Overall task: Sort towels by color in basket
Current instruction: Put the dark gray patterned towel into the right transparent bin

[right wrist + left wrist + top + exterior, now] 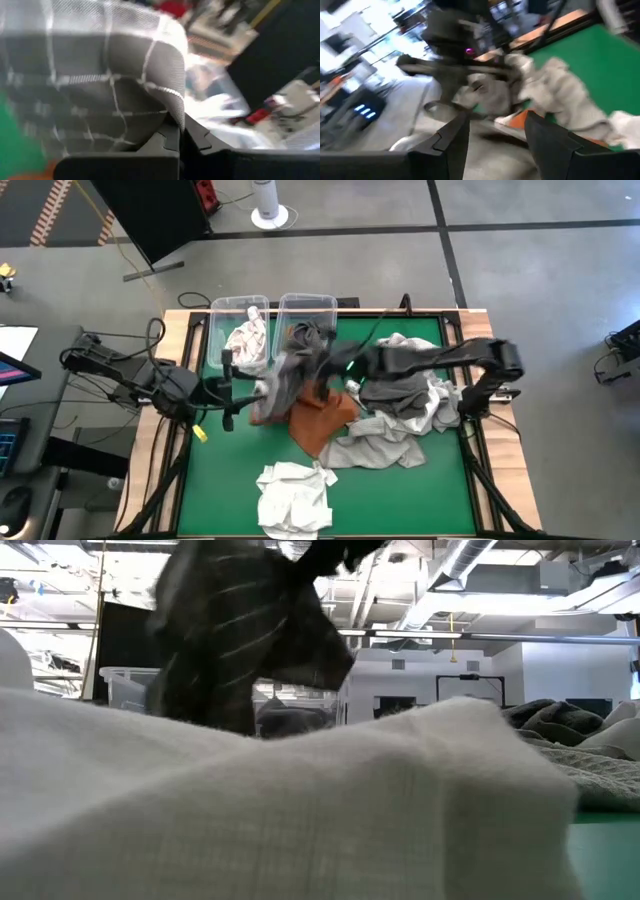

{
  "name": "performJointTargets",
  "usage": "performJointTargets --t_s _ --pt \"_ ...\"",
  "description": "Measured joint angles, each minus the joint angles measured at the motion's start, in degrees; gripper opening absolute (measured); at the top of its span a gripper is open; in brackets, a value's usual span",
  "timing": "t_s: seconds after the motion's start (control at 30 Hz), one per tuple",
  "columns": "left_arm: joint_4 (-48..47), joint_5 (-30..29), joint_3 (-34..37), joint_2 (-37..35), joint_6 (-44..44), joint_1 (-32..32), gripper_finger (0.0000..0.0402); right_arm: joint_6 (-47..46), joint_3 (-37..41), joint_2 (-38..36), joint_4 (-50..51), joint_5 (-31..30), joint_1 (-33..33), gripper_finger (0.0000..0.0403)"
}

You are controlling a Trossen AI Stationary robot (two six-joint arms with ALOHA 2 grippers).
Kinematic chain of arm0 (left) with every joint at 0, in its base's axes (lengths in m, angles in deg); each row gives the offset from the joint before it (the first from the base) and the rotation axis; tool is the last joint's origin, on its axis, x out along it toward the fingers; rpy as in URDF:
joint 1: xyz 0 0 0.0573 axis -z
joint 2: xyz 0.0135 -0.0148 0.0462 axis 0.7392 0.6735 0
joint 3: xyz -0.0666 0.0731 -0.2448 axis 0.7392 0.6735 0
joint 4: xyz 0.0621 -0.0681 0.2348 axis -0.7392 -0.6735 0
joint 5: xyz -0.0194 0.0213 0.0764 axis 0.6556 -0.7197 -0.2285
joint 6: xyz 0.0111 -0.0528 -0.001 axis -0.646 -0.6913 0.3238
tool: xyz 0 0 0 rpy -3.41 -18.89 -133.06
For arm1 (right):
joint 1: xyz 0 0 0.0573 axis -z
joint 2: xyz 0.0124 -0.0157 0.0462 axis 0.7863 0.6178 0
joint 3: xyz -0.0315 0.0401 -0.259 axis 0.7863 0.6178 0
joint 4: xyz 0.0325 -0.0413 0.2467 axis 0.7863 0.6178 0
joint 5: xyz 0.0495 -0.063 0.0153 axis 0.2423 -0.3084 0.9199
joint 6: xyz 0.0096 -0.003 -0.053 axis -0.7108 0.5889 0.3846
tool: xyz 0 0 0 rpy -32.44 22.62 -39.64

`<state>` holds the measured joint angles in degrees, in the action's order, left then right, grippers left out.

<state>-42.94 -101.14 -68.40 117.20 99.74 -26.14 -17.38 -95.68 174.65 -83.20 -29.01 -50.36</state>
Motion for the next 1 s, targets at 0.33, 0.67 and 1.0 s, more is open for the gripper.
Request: performJointTargets --t_s 0.33,0.67,1.0 --pt "2.96 2.33 7.62 -3.34 -3.08 -7.5 0.018 0.38 -1.05 -10.1 -15.77 8.66 12.02 0.0017" --pt "12.22 0.74 18.5 -16.66 -9.09 -9.28 0.018 -1.61 -15.66 -6.07 -21.77 8.72 22.02 0.002" --pt "13.21 0.24 22.4 -22.54 -8.5 -9.28 0.018 -7.94 -39.9 7.79 -27.28 7.81 26.72 0.0019"
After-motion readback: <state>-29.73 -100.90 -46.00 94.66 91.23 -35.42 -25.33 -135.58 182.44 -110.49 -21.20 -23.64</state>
